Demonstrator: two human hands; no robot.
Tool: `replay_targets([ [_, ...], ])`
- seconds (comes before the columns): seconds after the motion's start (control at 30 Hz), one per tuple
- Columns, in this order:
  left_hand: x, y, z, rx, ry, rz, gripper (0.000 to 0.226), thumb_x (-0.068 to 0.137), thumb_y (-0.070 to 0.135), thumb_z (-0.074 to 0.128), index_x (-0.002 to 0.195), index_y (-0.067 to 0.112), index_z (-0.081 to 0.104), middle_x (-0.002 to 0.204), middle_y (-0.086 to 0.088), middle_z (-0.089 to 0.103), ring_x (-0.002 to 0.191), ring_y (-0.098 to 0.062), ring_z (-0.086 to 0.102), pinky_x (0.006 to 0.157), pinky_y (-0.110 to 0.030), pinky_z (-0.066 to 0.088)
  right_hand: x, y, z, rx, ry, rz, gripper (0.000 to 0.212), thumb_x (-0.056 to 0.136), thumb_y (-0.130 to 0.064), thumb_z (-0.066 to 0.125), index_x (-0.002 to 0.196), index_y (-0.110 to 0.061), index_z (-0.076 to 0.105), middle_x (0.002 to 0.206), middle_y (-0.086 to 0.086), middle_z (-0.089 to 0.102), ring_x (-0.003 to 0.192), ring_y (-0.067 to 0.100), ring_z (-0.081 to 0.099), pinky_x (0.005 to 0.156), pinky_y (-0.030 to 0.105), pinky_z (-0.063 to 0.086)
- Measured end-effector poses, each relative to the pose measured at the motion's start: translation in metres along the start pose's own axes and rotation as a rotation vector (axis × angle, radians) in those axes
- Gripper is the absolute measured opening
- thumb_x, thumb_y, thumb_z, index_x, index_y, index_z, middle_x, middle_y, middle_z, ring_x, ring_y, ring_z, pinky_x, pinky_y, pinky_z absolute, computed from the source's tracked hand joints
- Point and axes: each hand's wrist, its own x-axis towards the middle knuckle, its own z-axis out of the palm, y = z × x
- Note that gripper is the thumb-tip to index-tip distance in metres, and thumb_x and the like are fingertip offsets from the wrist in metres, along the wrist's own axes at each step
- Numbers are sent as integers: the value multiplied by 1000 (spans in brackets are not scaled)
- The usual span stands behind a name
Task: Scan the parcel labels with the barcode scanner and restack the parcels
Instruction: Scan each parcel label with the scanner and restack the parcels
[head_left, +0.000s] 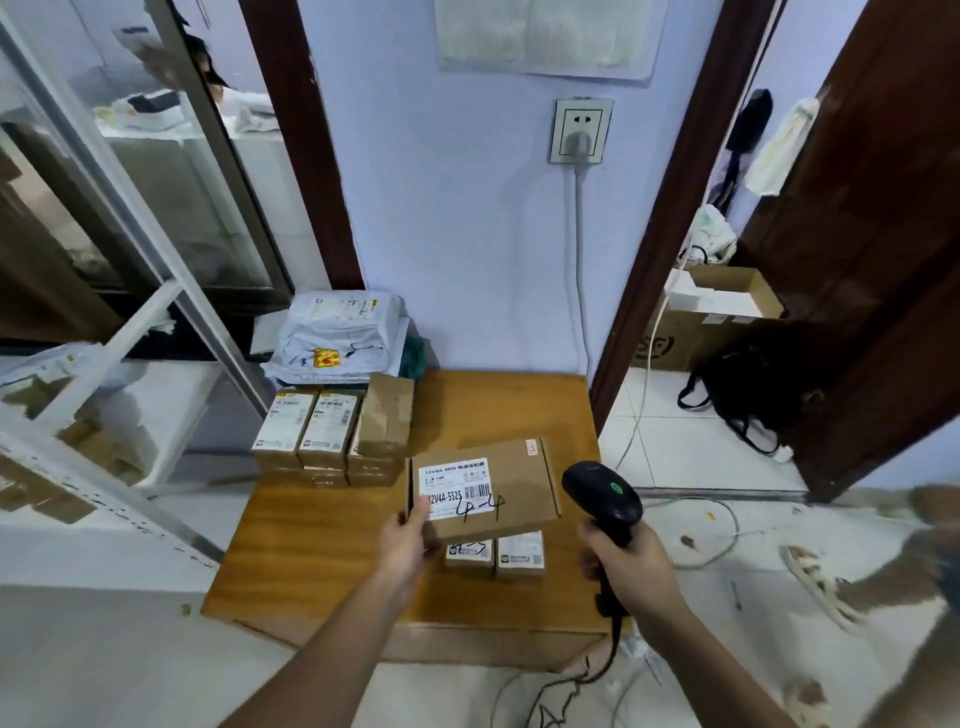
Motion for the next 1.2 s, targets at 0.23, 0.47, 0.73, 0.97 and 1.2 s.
replay_targets([
  [0.23, 33, -14, 15, 64, -29, -31, 38, 103, 33, 59, 132, 9, 61, 124, -12, 72, 102, -24, 70, 89, -41, 61, 51, 19, 14, -69, 69, 50, 8, 94, -35, 69, 95, -31, 62, 90, 1, 76, 81, 22, 77, 75, 52, 62],
  [0.47, 37, 0, 20, 161, -175, 84, 55, 100, 28, 65, 151, 19, 46, 132, -5, 70, 108, -19, 73, 86, -37, 64, 84, 12, 20, -14, 98, 36, 12, 94, -27, 69, 93, -34, 59, 89, -1, 73, 81, 23, 75, 76, 51, 62],
  [0.73, 28, 42, -5, 207, -51, 208, 53, 95, 32, 73, 141, 12, 55, 119, -2, 74, 97, -14, 74, 70, -26, 63, 93, -33, 48, 24, 49, -48, 17, 95, -20, 70, 88, -31, 60, 80, 0, 72, 79, 22, 72, 77, 46, 60],
  [0.97, 26, 86, -60, 125, -49, 210, 27, 93, 33, 74, 117, 22, 71, 106, 3, 81, 103, -21, 74, 78, -35, 59, 88, -78, 99, 26, -55, -110, 20, 97, -12, 68, 86, -27, 59, 78, 6, 64, 71, 29, 62, 66, 46, 57],
  [1.2, 57, 116, -137, 41, -63, 189, 24, 97, 24, 69, 121, 20, 69, 112, -2, 80, 98, -18, 76, 68, -28, 57, 79, -111, 181, -18, -101, -159, 13, 93, -5, 67, 88, -16, 64, 74, 11, 63, 66, 23, 57, 59, 32, 41],
])
